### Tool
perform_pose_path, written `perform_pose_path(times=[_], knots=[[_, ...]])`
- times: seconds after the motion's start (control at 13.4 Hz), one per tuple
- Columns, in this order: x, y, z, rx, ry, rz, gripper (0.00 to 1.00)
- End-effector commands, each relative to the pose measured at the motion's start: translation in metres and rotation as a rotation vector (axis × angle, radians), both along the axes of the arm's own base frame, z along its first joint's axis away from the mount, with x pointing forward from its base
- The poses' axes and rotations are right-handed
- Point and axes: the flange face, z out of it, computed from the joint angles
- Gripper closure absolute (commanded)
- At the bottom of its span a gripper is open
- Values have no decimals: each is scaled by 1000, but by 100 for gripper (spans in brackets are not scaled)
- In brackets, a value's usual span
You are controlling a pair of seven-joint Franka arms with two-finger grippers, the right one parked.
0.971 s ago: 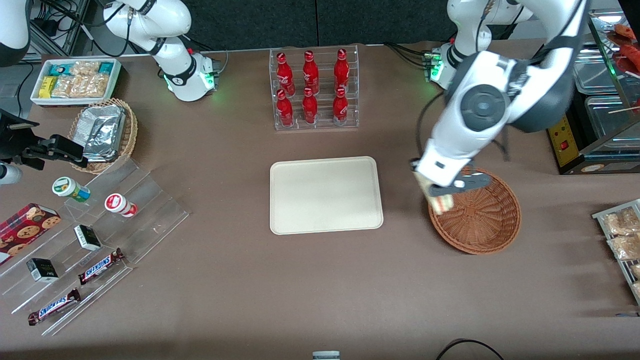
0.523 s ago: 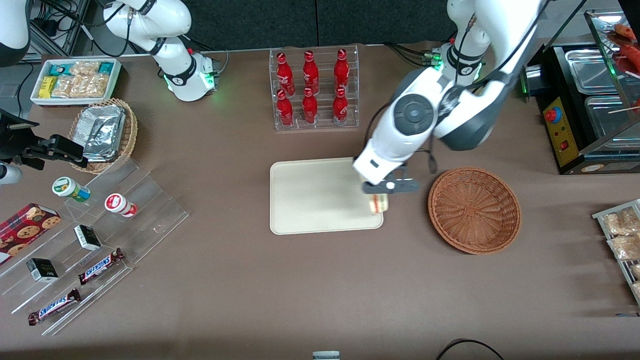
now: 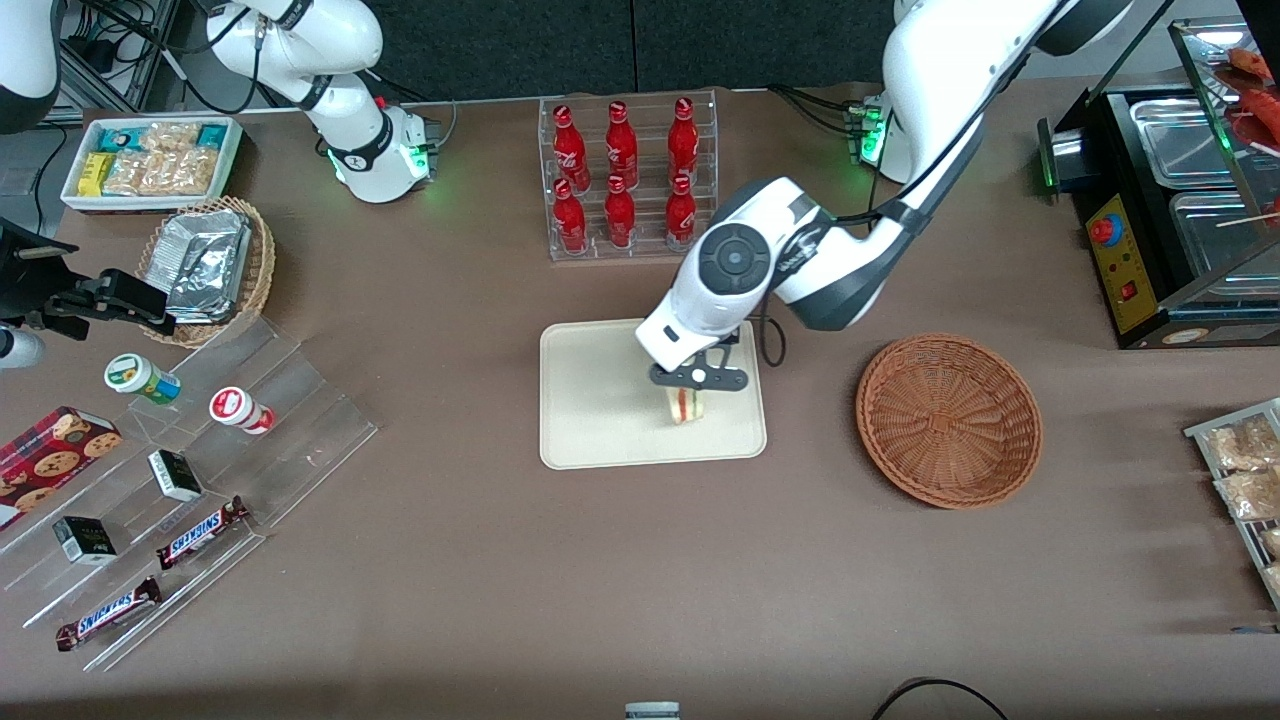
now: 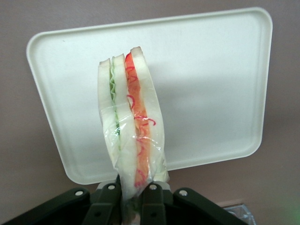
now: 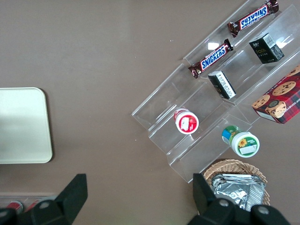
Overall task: Place sandwich from basket to tray
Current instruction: 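Lower the sandwich onto the tray and open the left gripper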
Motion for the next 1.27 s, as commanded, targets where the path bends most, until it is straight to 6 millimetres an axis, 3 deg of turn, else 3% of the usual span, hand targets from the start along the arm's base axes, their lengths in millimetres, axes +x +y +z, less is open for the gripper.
perform_pose_path(times=[0.0, 0.15, 0.6, 1.2], knots=[[2, -17, -11, 6, -18, -17, 100], [2, -28, -30, 2, -25, -12, 100], [-18, -48, -64, 47, -34, -80, 100], [-26, -55, -91, 65, -36, -82, 100]])
